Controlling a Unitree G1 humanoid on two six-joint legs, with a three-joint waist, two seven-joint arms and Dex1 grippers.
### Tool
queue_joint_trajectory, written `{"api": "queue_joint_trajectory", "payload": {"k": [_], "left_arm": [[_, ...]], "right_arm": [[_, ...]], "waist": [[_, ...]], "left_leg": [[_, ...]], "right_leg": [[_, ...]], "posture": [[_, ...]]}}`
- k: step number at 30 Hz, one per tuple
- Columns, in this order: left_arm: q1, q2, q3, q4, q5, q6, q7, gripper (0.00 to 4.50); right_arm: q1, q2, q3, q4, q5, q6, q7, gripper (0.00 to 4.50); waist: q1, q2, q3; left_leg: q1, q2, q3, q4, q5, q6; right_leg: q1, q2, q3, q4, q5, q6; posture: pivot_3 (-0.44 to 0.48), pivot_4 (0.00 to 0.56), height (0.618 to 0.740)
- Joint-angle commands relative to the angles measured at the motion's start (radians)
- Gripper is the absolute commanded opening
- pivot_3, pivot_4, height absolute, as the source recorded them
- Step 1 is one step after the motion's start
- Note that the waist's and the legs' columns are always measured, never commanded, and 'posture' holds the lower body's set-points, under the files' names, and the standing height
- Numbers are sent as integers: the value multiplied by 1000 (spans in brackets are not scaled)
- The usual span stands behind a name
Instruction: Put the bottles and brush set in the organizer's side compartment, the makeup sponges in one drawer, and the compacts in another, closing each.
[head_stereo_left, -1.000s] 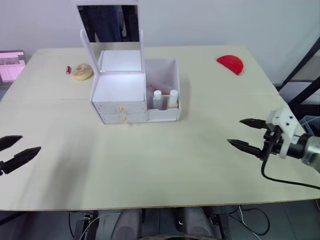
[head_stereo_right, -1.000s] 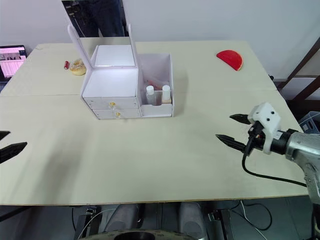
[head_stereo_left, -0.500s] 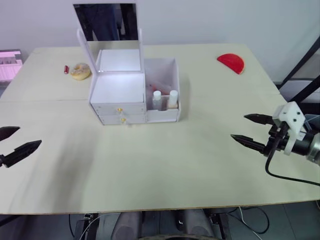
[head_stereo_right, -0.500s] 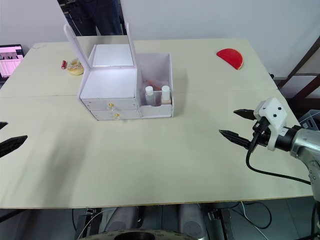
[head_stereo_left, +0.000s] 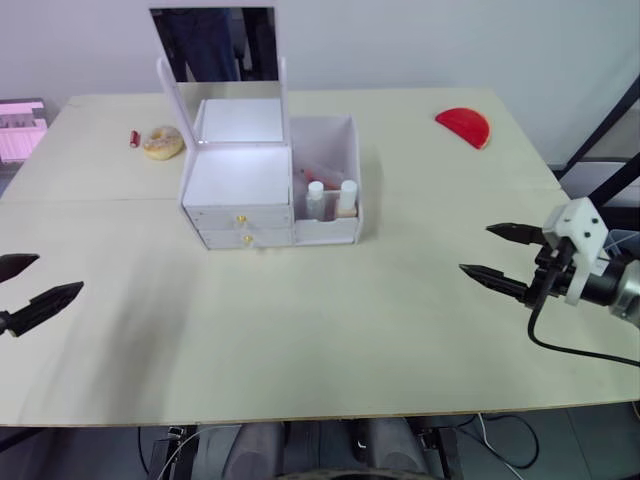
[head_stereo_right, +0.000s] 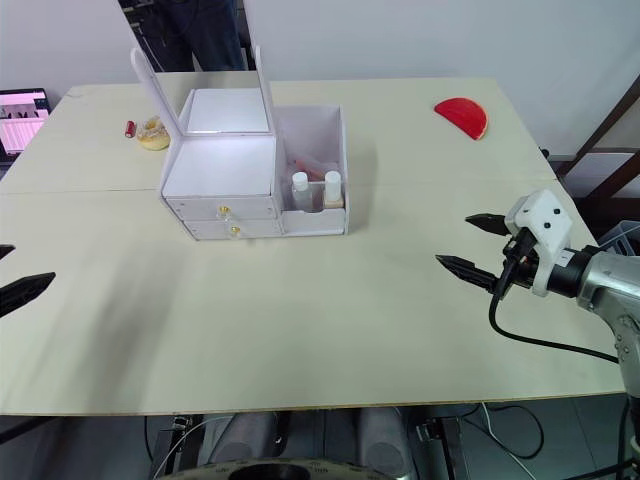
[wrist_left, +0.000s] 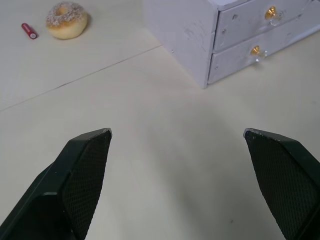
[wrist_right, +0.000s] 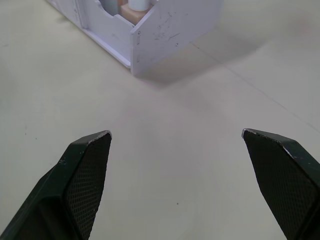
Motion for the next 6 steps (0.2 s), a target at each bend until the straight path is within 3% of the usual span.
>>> {"api": "queue_joint_trajectory", "payload": {"k": [1, 6], "left_arm": [[7, -3, 17, -11, 9, -28, 1, 4451], [9, -6, 18, -9, 16, -45, -5, 4451]], "right_arm": [[-14, -19, -16, -10, 8, -5, 5, 4500], [-25, -19, -10, -8, 11, -1, 5, 4500]], "waist": [[0, 0, 0], [0, 0, 0]], "left_leg": [[0, 0, 0, 0, 0, 0], [1, 0, 0, 0, 0, 0]], "right_leg": [[0, 0, 0, 0, 0, 0], [0, 0, 0, 0, 0, 0]], "posture": [[0, 150, 739], [0, 150, 739]]}}
